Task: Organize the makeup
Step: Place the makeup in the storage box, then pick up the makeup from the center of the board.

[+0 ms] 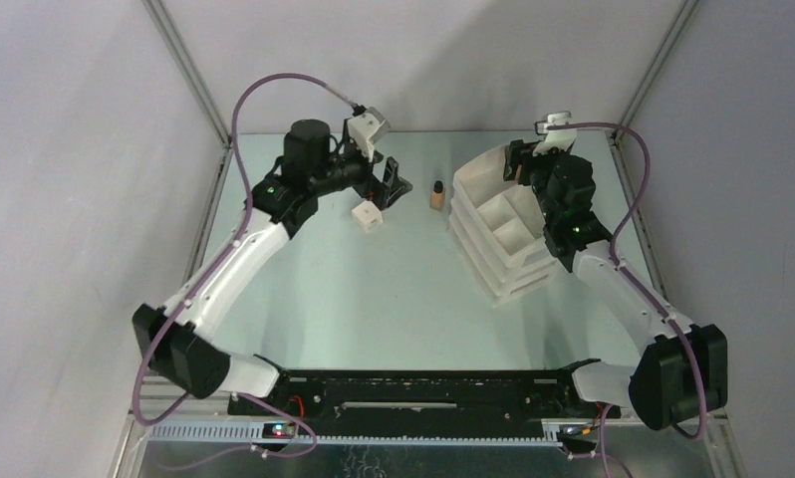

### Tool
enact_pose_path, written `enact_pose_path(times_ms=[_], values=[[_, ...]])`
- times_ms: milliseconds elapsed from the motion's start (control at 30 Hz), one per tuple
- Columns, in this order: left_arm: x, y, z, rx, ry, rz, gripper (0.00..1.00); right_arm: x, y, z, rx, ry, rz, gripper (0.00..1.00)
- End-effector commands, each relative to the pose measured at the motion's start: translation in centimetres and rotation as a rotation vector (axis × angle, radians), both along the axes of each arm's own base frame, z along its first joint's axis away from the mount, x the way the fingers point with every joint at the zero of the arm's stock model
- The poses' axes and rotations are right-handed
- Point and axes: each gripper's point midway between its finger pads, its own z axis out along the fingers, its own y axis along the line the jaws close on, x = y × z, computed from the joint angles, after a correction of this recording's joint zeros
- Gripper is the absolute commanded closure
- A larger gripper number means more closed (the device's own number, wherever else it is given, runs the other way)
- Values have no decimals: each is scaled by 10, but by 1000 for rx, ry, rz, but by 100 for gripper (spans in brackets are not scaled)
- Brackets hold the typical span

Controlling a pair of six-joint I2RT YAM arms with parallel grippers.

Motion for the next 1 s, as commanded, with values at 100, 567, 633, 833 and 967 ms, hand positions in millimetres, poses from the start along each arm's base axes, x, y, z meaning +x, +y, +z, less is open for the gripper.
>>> enact_pose_path(times_ms=[100,567,633,833,967], values=[[63,-23,-42,61,76,30,0,-32,7,62,-10,-129,90,25],[146,-86,-134,129,190,-2,4,-96,-29,61,-25,-25,158,25],[156,-91,-142,136,189,5,8,-102,-34,57,-14,-1,157,25],[170,-104,-165,142,211,20,18,-111,-38,47,19,17,159,26],[173,-108,-178,147,234,29,24,-113,-38,45,29,20,160,26]])
